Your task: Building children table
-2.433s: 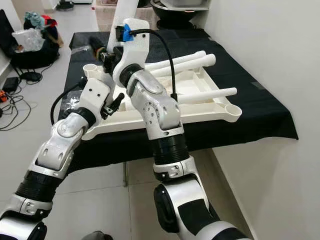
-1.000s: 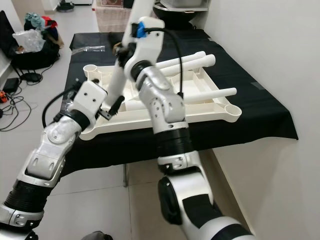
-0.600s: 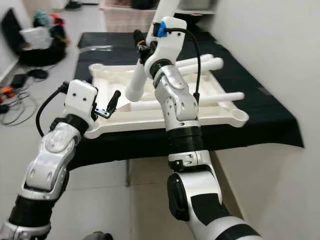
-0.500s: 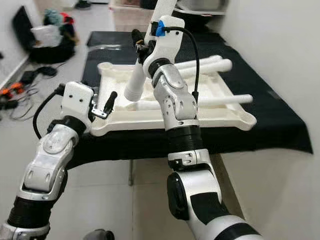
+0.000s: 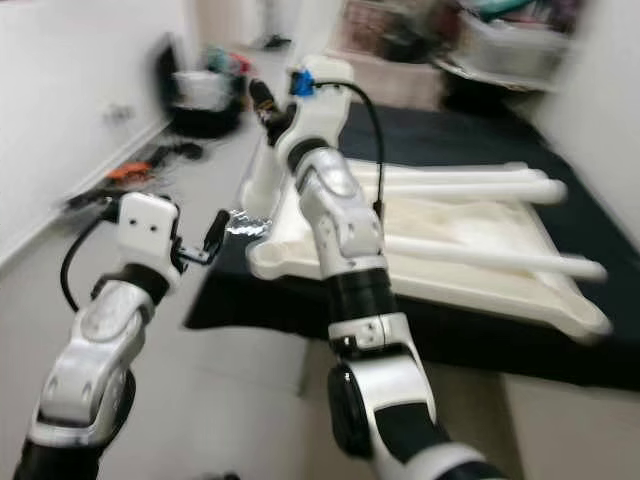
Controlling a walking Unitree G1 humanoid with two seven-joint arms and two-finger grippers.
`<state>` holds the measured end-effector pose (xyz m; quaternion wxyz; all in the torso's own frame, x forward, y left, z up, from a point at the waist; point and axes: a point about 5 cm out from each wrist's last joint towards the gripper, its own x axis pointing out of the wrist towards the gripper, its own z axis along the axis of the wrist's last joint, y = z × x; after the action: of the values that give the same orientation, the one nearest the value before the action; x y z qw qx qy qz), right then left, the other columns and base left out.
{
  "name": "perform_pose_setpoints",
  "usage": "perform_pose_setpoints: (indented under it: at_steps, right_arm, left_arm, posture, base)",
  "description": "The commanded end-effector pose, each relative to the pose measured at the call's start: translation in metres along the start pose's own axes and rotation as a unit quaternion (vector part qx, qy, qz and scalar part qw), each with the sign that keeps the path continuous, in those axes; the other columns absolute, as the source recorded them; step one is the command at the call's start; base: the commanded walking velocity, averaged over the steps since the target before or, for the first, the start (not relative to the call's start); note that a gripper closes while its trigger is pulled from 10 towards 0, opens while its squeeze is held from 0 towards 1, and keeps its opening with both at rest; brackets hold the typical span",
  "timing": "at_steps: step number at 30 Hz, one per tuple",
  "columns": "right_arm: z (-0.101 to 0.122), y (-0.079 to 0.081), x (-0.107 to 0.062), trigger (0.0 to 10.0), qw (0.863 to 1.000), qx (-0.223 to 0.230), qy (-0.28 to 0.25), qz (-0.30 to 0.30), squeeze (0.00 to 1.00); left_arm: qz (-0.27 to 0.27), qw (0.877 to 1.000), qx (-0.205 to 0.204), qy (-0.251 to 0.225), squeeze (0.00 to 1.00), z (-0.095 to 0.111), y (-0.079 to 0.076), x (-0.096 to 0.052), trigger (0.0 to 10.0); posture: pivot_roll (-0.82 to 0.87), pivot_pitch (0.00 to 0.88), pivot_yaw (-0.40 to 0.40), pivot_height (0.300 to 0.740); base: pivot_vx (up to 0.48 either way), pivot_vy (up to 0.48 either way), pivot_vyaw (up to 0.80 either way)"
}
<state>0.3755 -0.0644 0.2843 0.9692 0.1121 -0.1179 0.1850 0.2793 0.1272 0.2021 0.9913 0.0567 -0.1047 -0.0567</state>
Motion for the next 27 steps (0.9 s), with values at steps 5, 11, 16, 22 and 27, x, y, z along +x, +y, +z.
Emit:
perform_pose_setpoints:
  at_steps: [5, 11, 16, 22, 27]
  right_arm:
    - [-0.005, 0.003, -0.015, 10.0, 0.999, -0.027, -0.014, 0.017, 0.0]
    - [-0.006, 0.003, -0.019, 10.0, 0.999, -0.036, -0.019, 0.014, 0.0]
    - [-0.001, 0.0, -0.018, 10.0, 0.999, -0.041, -0.031, 0.009, 0.0]
    - [0.002, -0.004, -0.018, 10.0, 0.998, -0.045, -0.04, -0.002, 0.0]
    - [0.003, -0.004, -0.02, 10.0, 0.998, -0.046, -0.045, -0.004, 0.0]
  left_arm:
    - [0.012, 1.0, -0.015, -0.007, 0.0, 0.01, 0.001, 0.001, 10.0]
    - [0.017, 1.0, -0.012, -0.009, 0.0, 0.011, 0.003, 0.001, 10.0]
    - [0.021, 1.0, -0.006, -0.015, 0.0, 0.015, 0.007, 0.003, 10.0]
    - [0.025, 1.0, -0.003, -0.018, 0.0, 0.018, 0.01, 0.004, 10.0]
    - [0.03, 0.999, -0.004, -0.018, 0.0, 0.02, 0.011, 0.005, 10.0]
  posture:
    - [-0.01, 0.008, -0.054, 0.74]
    - [-0.01, 0.018, -0.052, 0.74]
    - [-0.01, 0.026, -0.053, 0.74]
    - [-0.01, 0.029, -0.054, 0.74]
    - [-0.01, 0.029, -0.054, 0.74]
  base:
    - [0.0, 0.0, 0.0]
    - [0.186, 0.0, 0.0]
    - [0.338, 0.0, 0.0]
    - [0.344, 0.0, -0.4]
    - [0.334, 0.0, 0.0]
